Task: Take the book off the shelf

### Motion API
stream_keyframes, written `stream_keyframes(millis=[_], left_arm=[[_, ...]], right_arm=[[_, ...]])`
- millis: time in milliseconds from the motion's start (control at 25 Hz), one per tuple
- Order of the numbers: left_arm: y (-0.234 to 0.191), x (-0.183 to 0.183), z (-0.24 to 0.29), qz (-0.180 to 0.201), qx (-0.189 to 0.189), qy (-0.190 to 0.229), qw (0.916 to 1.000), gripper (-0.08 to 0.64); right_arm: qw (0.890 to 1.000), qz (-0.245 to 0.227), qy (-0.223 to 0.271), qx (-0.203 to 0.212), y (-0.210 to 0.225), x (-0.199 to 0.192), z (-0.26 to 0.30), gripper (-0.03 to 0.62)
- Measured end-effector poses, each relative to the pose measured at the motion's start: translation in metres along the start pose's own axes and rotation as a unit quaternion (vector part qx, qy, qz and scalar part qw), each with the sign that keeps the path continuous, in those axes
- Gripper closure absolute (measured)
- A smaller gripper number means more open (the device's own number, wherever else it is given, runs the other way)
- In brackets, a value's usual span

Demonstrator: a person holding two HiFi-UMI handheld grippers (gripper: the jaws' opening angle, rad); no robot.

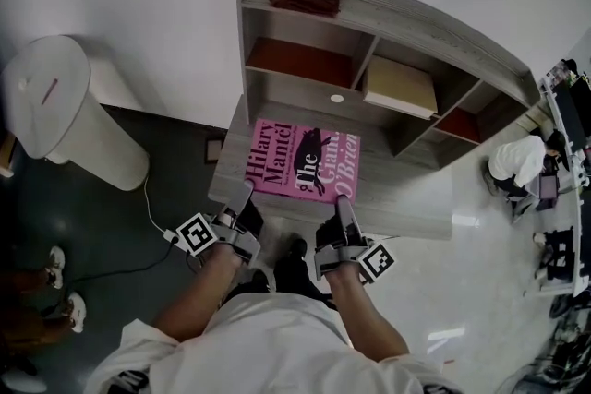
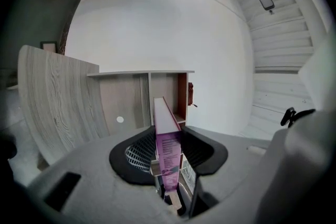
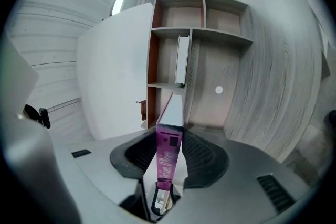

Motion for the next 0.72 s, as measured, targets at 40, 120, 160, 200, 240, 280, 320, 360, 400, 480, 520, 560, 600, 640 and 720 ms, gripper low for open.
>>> stream_keyframes(millis=[40, 120, 160, 200, 240, 280, 320, 360, 400, 480, 520, 560, 600, 640, 720], left_arm=[[0.000, 0.001, 0.001, -0.002, 0.001, -0.004, 1.0000, 0.407], [0.003, 0.002, 0.002, -0.007, 0.002, -0.010, 0.9999, 0.407], [0.006, 0.002, 0.003, -0.010, 0.002, -0.012, 0.9999, 0.407], [0.008, 0.002, 0.004, -0.013, 0.003, -0.014, 0.9998, 0.407], [0.009, 0.002, 0.004, -0.015, 0.005, -0.017, 0.9997, 0.407], [0.009, 0.002, 0.004, -0.016, 0.008, -0.020, 0.9996, 0.407], [0.008, 0.003, 0.004, -0.015, 0.011, -0.024, 0.9995, 0.407], [0.006, 0.004, 0.004, -0.015, 0.014, -0.027, 0.9994, 0.407], [0.004, 0.004, 0.004, -0.017, 0.015, -0.029, 0.9993, 0.407], [0.002, 0.005, 0.005, -0.020, 0.017, -0.032, 0.9991, 0.407], [0.002, 0.004, 0.005, -0.022, 0.018, -0.034, 0.9990, 0.407], [0.002, 0.004, 0.005, -0.024, 0.019, -0.036, 0.9989, 0.407], [0.002, 0.004, 0.004, -0.025, 0.020, -0.038, 0.9987, 0.407], [0.001, 0.003, 0.004, -0.026, 0.021, -0.040, 0.9986, 0.407], [0.002, -0.001, 0.002, -0.027, 0.020, -0.042, 0.9985, 0.407]], right_arm=[[1.000, 0.000, 0.002, -0.004, -0.001, -0.001, -0.001, 0.440], [1.000, 0.001, 0.006, -0.010, -0.004, -0.002, -0.004, 0.440], [1.000, 0.001, 0.008, -0.013, -0.006, -0.002, -0.005, 0.440], [1.000, 0.001, 0.010, -0.015, -0.008, -0.002, -0.005, 0.440], [1.000, -0.001, 0.013, -0.017, -0.011, -0.002, -0.006, 0.440], [1.000, -0.002, 0.014, -0.019, -0.012, -0.002, -0.006, 0.440], [1.000, -0.004, 0.014, -0.021, -0.012, -0.002, -0.005, 0.440], [1.000, -0.004, 0.011, -0.021, -0.012, -0.003, -0.005, 0.440], [1.000, -0.004, 0.009, -0.022, -0.011, -0.004, -0.004, 0.440], [1.000, -0.003, 0.005, -0.024, -0.009, -0.005, -0.004, 0.440], [1.000, -0.003, 0.006, -0.025, -0.009, -0.005, -0.005, 0.440], [1.000, -0.003, 0.007, -0.026, -0.009, -0.005, -0.005, 0.440], [1.000, -0.003, 0.009, -0.027, -0.009, -0.005, -0.006, 0.440], [1.000, -0.004, 0.009, -0.026, -0.009, -0.005, -0.006, 0.440], [1.000, -0.008, 0.006, -0.026, -0.007, -0.004, -0.011, 0.440]])
Point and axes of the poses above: the fingertips, and each gripper's own axes: z forward along the fingers, y to its right, x out of its top, the point moved 1 cm from there along -z, backward along the fingers, and after that the axes turned 10 degrees about -z, right-handed, at the moved point
